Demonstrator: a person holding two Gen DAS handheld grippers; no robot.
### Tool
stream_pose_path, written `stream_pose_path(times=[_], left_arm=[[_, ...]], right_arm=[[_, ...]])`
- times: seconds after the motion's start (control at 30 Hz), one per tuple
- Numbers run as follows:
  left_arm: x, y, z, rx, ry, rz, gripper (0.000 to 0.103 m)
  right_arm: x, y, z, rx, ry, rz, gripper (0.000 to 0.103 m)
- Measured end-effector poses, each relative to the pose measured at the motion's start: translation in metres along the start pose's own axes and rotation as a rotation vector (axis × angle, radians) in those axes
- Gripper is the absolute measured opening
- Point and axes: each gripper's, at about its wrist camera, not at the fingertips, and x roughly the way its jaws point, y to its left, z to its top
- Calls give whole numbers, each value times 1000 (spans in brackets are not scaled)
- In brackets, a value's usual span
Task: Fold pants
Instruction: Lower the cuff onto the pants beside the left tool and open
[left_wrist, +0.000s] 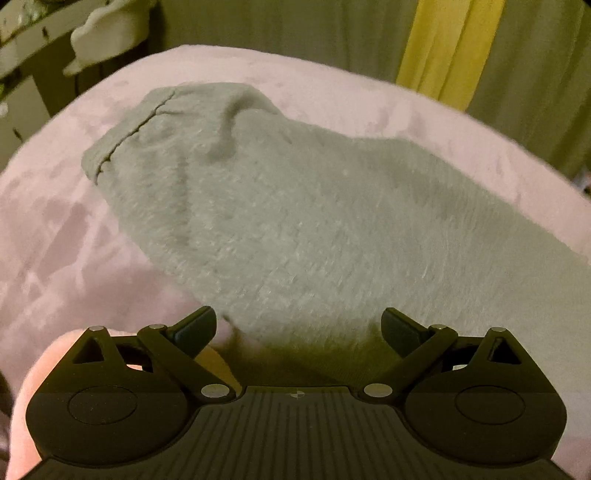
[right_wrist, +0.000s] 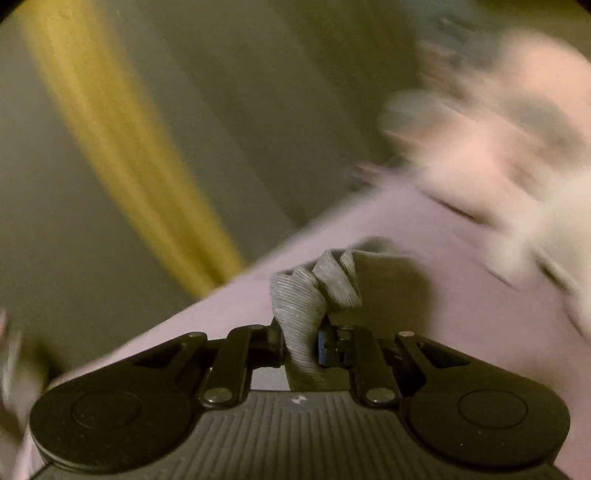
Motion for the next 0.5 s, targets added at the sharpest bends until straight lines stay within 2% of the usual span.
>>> stream_pose_path(times=[0.07, 0.1, 0.17, 0.23, 0.3, 0.33, 0.4, 0.5], left_arm=[[-2, 7, 3, -36, 1, -42, 100], [-4, 11, 3, -49, -1, -53, 100], [-9, 18, 2, -62, -17, -55, 100], [-9, 23, 0, -70, -33, -54, 100], [-4, 26, -3, -70, -19, -51, 100], [-1, 27, -5, -66, -9, -53, 100], [6, 25, -9, -44, 4, -52, 100], [15, 17, -11, 4, 17, -26, 100]], right_arm=[[14, 75, -15, -184, 51, 100, 15], [23, 110, -33, -269, 92, 151, 15], [44, 161, -77, -398, 191, 223, 16], [73, 196, -134, -499, 317, 250, 16], [104, 213, -183, -520, 491, 230, 16], [108, 215, -198, -496, 519, 210, 19], [98, 218, -208, -510, 465, 179, 20], [94, 213, -201, -513, 488, 191, 20]])
